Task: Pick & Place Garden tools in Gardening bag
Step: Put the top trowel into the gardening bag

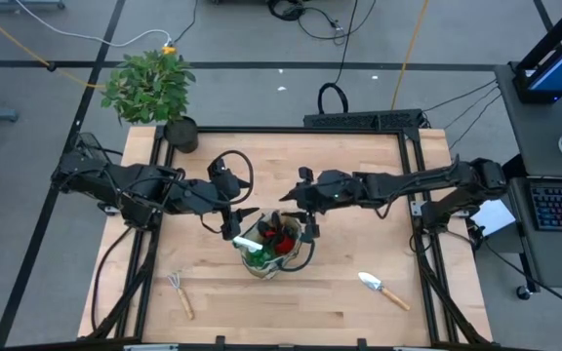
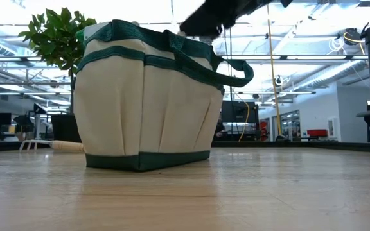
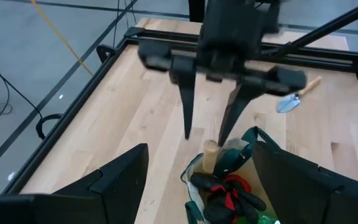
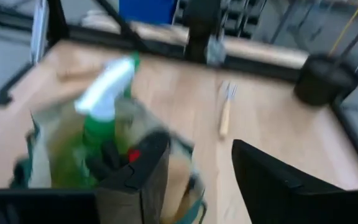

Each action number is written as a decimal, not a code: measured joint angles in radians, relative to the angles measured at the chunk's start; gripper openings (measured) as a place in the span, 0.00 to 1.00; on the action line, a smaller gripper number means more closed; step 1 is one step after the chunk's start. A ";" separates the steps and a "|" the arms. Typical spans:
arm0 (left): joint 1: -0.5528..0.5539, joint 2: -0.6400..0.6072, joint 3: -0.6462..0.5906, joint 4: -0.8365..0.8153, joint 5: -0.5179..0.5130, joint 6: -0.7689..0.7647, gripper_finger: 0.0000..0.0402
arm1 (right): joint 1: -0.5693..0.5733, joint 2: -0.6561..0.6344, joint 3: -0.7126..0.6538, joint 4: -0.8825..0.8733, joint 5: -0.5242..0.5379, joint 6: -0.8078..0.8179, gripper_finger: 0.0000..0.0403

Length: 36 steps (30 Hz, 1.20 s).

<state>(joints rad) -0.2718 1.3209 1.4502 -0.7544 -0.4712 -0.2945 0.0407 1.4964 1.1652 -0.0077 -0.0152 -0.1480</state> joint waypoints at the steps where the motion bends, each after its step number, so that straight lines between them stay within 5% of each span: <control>1: 0.000 0.000 0.000 0.000 0.000 -0.002 0.74 | 0.005 -0.007 0.000 0.021 0.010 -0.005 0.43; 7: -0.008 0.000 0.000 0.000 0.000 -0.002 0.74 | 0.015 -0.023 0.001 0.063 0.012 -0.020 0.36; 17: -0.011 0.000 0.000 0.000 0.000 -0.002 0.74 | 0.015 0.009 0.000 0.048 -0.046 -0.018 0.02; 36: -0.011 0.001 0.000 -0.001 0.001 -0.001 0.74 | 0.009 0.035 0.001 0.040 -0.062 0.008 0.00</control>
<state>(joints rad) -0.2832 1.3216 1.4498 -0.7549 -0.4706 -0.2951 0.0499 1.5318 1.1659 0.0324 -0.0776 -0.1401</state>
